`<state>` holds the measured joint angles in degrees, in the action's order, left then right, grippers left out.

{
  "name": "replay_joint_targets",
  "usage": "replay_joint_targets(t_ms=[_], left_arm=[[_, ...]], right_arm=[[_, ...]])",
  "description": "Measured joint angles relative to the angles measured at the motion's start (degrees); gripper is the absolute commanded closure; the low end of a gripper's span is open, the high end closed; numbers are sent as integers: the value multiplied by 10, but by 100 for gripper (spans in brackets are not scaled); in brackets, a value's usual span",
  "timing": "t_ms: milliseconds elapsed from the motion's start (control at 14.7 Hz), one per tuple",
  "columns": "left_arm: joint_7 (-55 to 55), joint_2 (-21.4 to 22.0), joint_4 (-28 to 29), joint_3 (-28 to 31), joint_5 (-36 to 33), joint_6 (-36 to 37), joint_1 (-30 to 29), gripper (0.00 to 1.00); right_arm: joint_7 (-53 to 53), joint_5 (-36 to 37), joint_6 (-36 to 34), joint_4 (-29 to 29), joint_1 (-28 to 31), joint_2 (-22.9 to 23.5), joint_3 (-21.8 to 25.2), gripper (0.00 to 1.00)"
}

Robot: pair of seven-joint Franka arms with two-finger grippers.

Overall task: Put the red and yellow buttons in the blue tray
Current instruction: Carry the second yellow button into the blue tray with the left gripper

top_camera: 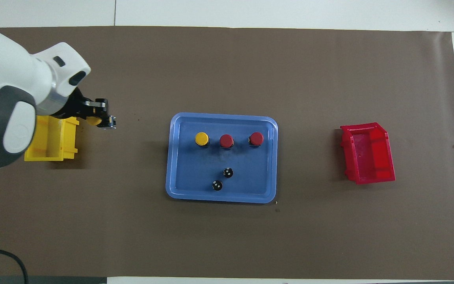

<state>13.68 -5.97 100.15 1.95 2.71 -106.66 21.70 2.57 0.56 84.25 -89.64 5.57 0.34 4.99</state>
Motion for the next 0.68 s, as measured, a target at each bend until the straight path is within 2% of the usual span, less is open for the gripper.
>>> replay_joint_targets(t_ms=[205, 409, 682], left_arm=[[79, -24, 50, -1, 6, -92, 67, 98], [118, -49, 89, -1, 7, -156, 108, 98], [129, -68, 96, -1, 7, -178, 119, 98]], right_arm=[[0, 0, 0, -5, -2, -4, 0, 0], [0, 0, 0, -6, -1, -5, 0, 0], [0, 0, 0, -10, -2, -5, 0, 0]])
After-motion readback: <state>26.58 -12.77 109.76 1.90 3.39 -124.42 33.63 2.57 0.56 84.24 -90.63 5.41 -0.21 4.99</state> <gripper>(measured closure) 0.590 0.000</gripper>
